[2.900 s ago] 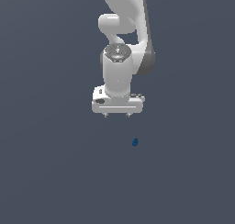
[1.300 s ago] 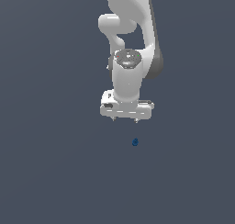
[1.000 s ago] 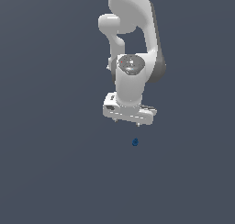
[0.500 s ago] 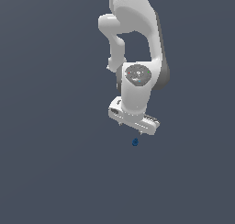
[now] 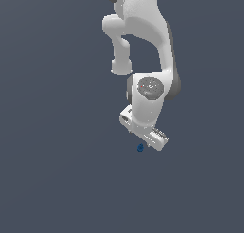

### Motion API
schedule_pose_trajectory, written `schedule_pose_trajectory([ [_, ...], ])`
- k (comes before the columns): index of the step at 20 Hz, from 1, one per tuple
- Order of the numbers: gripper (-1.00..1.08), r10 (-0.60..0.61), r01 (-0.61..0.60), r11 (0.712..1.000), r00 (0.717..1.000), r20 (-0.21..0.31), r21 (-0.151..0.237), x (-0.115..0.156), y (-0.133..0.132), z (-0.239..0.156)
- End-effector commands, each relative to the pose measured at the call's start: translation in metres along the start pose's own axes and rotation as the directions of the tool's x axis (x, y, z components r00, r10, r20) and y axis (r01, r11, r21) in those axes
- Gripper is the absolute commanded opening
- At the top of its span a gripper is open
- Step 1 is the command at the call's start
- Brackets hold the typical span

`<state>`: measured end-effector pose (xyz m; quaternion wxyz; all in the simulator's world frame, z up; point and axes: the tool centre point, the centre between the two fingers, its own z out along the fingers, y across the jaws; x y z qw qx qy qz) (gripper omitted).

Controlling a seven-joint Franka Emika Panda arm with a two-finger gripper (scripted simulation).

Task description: Pick up the object and move it to a goal position.

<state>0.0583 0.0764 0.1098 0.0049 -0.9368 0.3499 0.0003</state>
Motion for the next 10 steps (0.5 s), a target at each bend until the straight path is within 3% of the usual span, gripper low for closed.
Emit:
schedule_pose_trajectory([
  [1,1.0,0.053,-0.053,0.999,0.999,-0.001,-0.002,-0.001,-0.005,0.005],
  [10,1.0,0.166,-0.166,0.986,0.986,-0.005,-0.007,-0.002,-0.015,0.015],
])
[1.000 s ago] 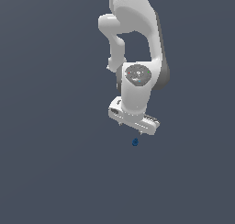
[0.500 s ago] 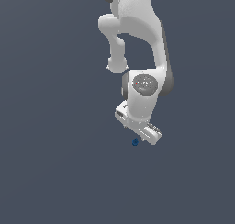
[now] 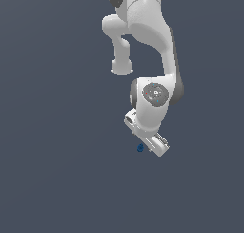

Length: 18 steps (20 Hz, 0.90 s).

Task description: Pick up the object and move it to a goal position.

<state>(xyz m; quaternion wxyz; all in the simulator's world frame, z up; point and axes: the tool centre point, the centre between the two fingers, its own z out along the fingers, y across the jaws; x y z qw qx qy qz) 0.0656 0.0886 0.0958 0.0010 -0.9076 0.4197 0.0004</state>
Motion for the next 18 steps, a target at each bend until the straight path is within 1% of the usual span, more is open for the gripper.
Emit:
schedule_pose_trajectory([
  [1,1.0,0.022,-0.022,1.0,1.0,-0.001,-0.001,0.0,-0.002,0.002],
  [10,1.0,0.033,-0.033,0.999,0.999,-0.001,-0.001,-0.001,-0.003,0.007],
  [18,1.0,0.037,-0.037,0.999,0.999,-0.001,-0.001,-0.002,-0.002,0.045],
])
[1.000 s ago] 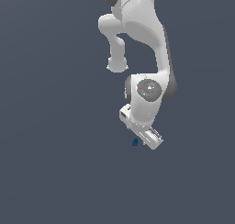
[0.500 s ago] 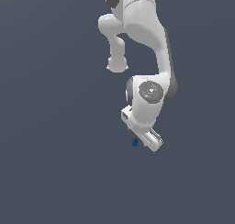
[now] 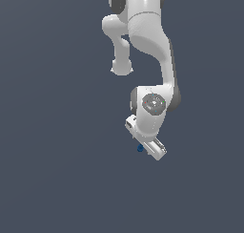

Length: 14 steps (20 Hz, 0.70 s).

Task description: Pick up the object and move it to a goal position.

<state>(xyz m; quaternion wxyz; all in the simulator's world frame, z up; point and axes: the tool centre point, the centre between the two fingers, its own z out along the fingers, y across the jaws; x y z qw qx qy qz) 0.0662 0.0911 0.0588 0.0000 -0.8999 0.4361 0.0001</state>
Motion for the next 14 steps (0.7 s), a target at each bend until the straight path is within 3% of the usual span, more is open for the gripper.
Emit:
schedule_pose_trajectory([
  [1,1.0,0.001,-0.001,1.0,1.0,0.0,0.0,-0.0003,0.0002,0.0114],
  [7,1.0,0.001,-0.001,1.0,1.0,0.0,0.0,0.0005,-0.001,0.0163],
  [8,-1.0,0.001,-0.001,1.0,1.0,0.0,0.0,0.0005,-0.001,0.0163],
  [14,-1.0,0.001,-0.001,1.0,1.0,0.0,0.0,0.0005,-0.001,0.0163],
])
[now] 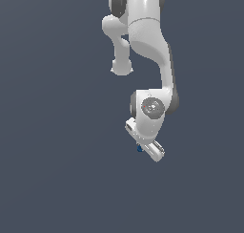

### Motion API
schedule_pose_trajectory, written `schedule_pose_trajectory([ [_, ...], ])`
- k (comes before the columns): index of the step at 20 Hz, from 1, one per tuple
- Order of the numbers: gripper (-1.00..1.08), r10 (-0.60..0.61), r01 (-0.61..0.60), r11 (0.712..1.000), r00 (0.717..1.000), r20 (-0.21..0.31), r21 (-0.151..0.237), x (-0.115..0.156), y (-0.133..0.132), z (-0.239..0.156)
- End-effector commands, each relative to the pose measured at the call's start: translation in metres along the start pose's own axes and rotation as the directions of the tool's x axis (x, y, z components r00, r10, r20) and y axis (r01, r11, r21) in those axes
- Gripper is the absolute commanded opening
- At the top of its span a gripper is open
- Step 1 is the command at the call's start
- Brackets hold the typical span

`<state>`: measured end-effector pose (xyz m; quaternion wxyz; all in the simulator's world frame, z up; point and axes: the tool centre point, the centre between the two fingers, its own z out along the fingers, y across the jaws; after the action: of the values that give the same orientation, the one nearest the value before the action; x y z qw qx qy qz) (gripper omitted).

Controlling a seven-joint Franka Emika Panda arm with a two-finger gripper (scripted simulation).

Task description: Pick up the object and move it to a goal position.

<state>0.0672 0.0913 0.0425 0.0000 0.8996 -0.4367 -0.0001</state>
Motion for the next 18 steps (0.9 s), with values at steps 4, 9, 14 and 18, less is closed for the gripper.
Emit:
schedule_pose_trajectory([
  [4,-1.0,0.0,0.0,1.0,1.0,0.0,0.0,0.0,0.0,0.0],
  [9,-1.0,0.0,0.0,1.0,1.0,0.0,0.0,-0.003,0.0,-0.006],
  [14,-1.0,0.0,0.0,1.0,1.0,0.0,0.0,-0.01,0.001,-0.024],
  [18,-1.0,0.0,0.0,1.0,1.0,0.0,0.0,-0.021,0.003,-0.047],
])
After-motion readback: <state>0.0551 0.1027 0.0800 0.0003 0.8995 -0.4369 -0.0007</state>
